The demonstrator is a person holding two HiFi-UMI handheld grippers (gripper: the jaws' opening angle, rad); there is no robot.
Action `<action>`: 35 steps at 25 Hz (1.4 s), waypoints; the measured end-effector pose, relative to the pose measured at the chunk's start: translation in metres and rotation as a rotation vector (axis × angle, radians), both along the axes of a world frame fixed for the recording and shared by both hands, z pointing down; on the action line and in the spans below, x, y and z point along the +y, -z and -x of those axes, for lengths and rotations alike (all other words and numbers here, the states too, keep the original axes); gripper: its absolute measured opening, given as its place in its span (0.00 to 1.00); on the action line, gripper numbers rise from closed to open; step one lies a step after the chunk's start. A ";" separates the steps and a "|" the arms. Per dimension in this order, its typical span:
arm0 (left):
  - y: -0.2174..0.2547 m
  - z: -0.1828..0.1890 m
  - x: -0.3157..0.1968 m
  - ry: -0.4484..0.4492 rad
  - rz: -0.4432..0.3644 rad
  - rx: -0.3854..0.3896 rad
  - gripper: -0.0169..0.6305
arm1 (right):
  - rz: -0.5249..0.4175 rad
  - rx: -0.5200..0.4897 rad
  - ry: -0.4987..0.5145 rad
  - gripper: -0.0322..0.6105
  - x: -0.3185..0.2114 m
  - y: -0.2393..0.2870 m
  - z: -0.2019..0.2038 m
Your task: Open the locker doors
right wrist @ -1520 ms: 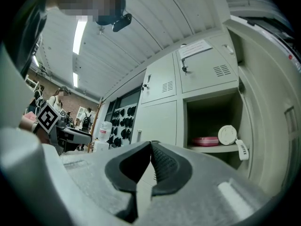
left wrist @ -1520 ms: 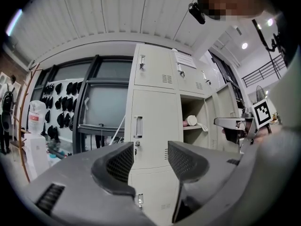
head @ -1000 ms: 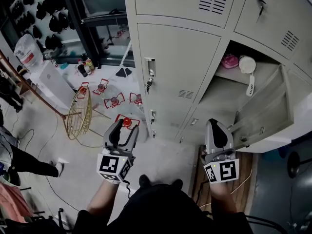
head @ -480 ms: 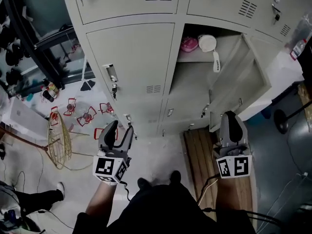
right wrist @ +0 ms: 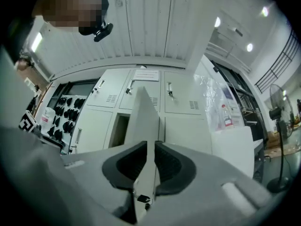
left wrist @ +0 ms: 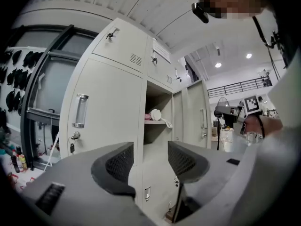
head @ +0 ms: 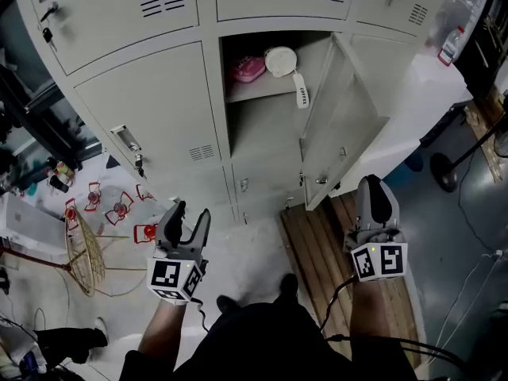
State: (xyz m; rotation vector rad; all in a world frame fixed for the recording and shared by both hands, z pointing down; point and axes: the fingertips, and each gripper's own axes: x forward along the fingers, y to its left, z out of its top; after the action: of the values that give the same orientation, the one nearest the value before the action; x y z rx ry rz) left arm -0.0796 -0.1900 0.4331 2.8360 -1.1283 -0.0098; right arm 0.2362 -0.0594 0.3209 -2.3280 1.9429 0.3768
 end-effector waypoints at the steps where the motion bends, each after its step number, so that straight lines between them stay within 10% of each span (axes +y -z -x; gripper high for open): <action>1: 0.002 -0.010 0.001 0.009 0.000 0.003 0.37 | 0.006 -0.007 0.013 0.13 -0.003 -0.003 -0.011; 12: 0.004 -0.089 0.028 0.138 0.007 -0.018 0.37 | 0.064 0.001 0.211 0.16 -0.068 -0.022 -0.101; 23: -0.002 -0.080 0.051 0.337 0.033 -0.048 0.37 | 0.154 -0.022 0.397 0.21 -0.166 -0.041 -0.129; 35: -0.005 -0.043 0.052 0.450 0.046 -0.055 0.37 | 0.221 -0.011 0.367 0.26 -0.235 -0.055 -0.131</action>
State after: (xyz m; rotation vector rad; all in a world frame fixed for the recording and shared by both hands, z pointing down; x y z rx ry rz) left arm -0.0367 -0.1380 0.4382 2.4941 -1.7261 0.0632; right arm 0.3669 -0.2942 0.3758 -2.0104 2.4509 0.1228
